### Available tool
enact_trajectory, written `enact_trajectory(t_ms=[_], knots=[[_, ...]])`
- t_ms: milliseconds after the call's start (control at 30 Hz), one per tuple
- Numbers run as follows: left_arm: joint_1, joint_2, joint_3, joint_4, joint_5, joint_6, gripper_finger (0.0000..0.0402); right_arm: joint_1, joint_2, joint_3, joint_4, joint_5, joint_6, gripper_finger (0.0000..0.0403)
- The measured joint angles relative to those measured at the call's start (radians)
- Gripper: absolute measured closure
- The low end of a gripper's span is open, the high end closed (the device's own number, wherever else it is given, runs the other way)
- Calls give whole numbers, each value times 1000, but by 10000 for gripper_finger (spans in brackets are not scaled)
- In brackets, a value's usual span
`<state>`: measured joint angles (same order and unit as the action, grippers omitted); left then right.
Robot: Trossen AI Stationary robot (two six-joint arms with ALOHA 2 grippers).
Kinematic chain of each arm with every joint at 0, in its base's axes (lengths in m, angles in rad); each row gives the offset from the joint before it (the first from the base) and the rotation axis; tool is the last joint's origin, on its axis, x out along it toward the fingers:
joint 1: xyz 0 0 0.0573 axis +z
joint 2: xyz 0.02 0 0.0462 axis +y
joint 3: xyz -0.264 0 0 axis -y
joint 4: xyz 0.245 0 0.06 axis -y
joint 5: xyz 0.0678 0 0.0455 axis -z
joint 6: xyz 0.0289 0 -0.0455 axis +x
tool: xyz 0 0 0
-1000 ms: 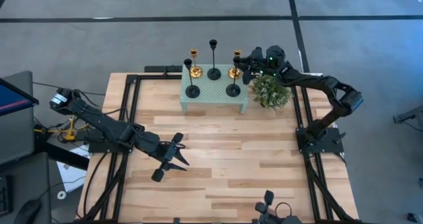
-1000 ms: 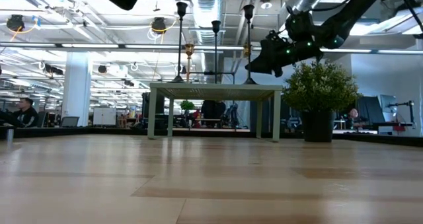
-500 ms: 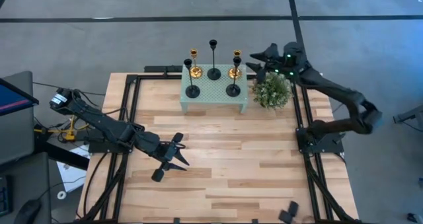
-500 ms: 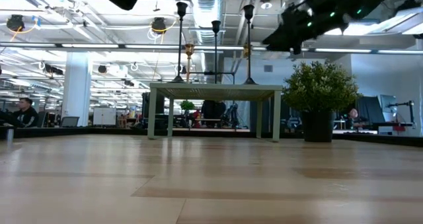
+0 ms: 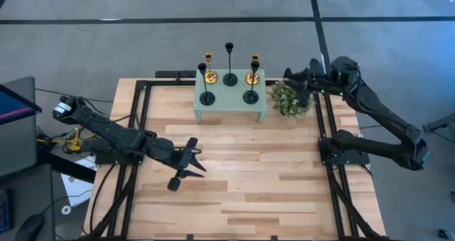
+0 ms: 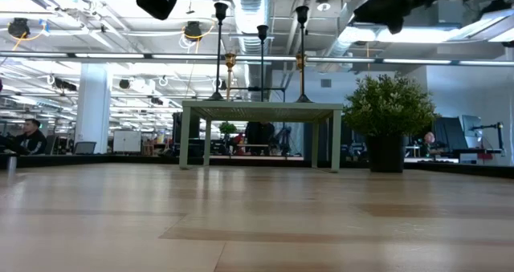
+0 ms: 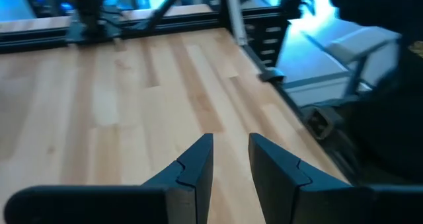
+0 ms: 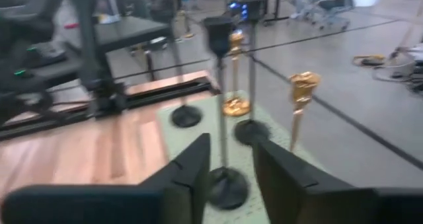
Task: Pick & Place candle stick holders
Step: Return to Home Position
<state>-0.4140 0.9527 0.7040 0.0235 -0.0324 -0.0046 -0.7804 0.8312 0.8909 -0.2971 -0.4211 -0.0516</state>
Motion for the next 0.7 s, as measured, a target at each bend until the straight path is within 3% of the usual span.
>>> enact_trajectory(t_ms=[233,400,600,700], knots=[[54,-9,0,3,-98,38,305,123,-49,0,-100,0,0,392],[88,-86,0,3,-130,153,316,189,-46,0,-102,1,1,395],[123,-260,1,-87,-166,264,386,242,-50,0,-103,2,16,402],[132,-350,1,-172,-222,256,395,252,-65,0,-103,10,19,402]])
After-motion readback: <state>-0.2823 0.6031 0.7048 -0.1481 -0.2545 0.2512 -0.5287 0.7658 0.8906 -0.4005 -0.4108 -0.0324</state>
